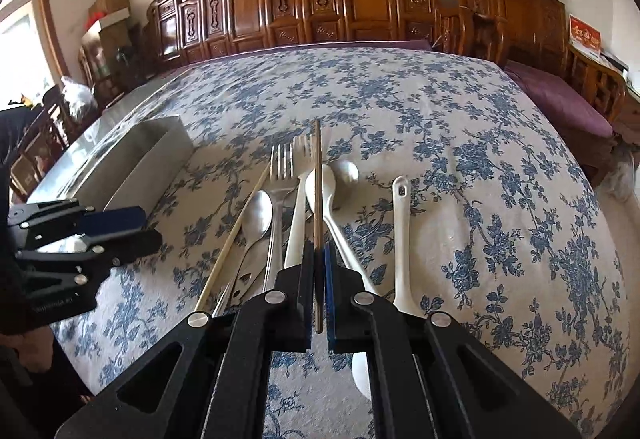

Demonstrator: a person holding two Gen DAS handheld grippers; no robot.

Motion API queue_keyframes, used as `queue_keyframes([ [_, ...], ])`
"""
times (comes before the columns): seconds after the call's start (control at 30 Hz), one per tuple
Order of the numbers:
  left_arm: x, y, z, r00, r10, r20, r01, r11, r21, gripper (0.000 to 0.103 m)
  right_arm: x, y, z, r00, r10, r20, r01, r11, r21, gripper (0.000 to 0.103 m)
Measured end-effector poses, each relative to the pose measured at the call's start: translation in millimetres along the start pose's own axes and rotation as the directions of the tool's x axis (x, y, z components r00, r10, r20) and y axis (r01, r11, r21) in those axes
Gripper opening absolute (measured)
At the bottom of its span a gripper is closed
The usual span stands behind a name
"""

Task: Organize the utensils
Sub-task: 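Grasp a wooden chopstick with the left gripper while the right gripper holds its chopstick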

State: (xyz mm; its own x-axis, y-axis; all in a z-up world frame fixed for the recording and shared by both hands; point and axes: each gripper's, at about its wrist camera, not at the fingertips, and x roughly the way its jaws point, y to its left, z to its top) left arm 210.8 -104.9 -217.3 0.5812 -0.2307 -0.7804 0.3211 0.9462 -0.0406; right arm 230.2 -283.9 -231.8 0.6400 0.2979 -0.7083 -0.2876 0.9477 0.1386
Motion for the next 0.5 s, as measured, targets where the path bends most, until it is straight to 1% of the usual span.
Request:
queue_keyframes([
  [0.13, 15.4, -9.9, 6.9, 0.999, -0.029, -0.023, 0.029, 1.000, -0.002, 0.033, 2.2, -5.6, 1.9, 1.000, -0.004, 0.007, 0.004, 1.000, 0.024, 0.006],
  [0.23, 27.4, -17.4, 9.6, 0.999, -0.034, -0.040, 0.034, 0.999, -0.001, 0.033, 3.6, -7.4, 2.1, 1.000, -0.004, 0.007, 0.004, 0.999, 0.032, 0.006],
  [0.37, 42.6, -24.6, 7.7, 0.997, -0.033, -0.073, 0.033, 0.999, 0.000, 0.026, 3.9, -6.9, 2.2, 1.000, -0.003, 0.007, 0.003, 1.000, 0.030, 0.006],
  [0.43, 46.6, -25.5, 5.3, 0.996, -0.029, -0.086, 0.029, 1.000, 0.001, 0.025, 3.9, -7.0, 2.1, 1.000, -0.003, 0.009, 0.002, 1.000, 0.031, 0.006],
  [0.5, 51.0, -25.7, 4.0, 0.995, -0.019, -0.100, 0.019, 1.000, 0.003, 0.022, 4.4, -7.0, 2.3, 1.000, -0.002, 0.008, 0.002, 0.999, 0.034, 0.006],
])
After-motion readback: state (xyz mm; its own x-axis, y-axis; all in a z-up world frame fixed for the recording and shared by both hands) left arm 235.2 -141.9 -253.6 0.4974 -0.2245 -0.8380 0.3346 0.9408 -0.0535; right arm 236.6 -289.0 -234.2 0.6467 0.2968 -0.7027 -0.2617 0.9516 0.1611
